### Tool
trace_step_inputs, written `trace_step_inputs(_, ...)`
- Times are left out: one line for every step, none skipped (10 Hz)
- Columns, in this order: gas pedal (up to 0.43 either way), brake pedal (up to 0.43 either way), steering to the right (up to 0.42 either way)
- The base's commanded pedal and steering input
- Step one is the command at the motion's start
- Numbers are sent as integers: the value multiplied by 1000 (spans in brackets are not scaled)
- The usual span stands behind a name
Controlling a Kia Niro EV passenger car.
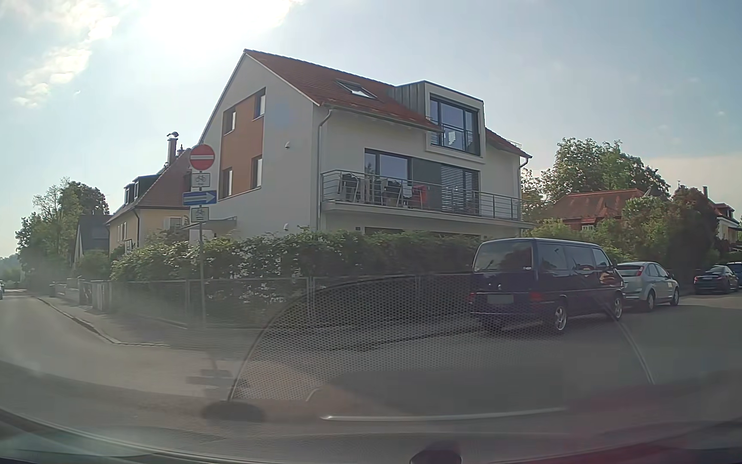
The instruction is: Follow the waypoints while adhering to traffic rules and regulations
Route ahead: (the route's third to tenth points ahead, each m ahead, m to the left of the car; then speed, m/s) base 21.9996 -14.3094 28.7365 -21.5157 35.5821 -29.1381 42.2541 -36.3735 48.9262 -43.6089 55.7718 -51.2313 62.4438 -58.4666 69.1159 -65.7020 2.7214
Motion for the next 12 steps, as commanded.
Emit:
trace_step_inputs(79,0,354)
trace_step_inputs(79,0,360)
trace_step_inputs(79,0,368)
trace_step_inputs(79,0,375)
trace_step_inputs(87,0,381)
trace_step_inputs(87,0,386)
trace_step_inputs(98,0,391)
trace_step_inputs(98,0,397)
trace_step_inputs(98,0,401)
trace_step_inputs(98,0,405)
trace_step_inputs(98,0,409)
trace_step_inputs(98,0,410)
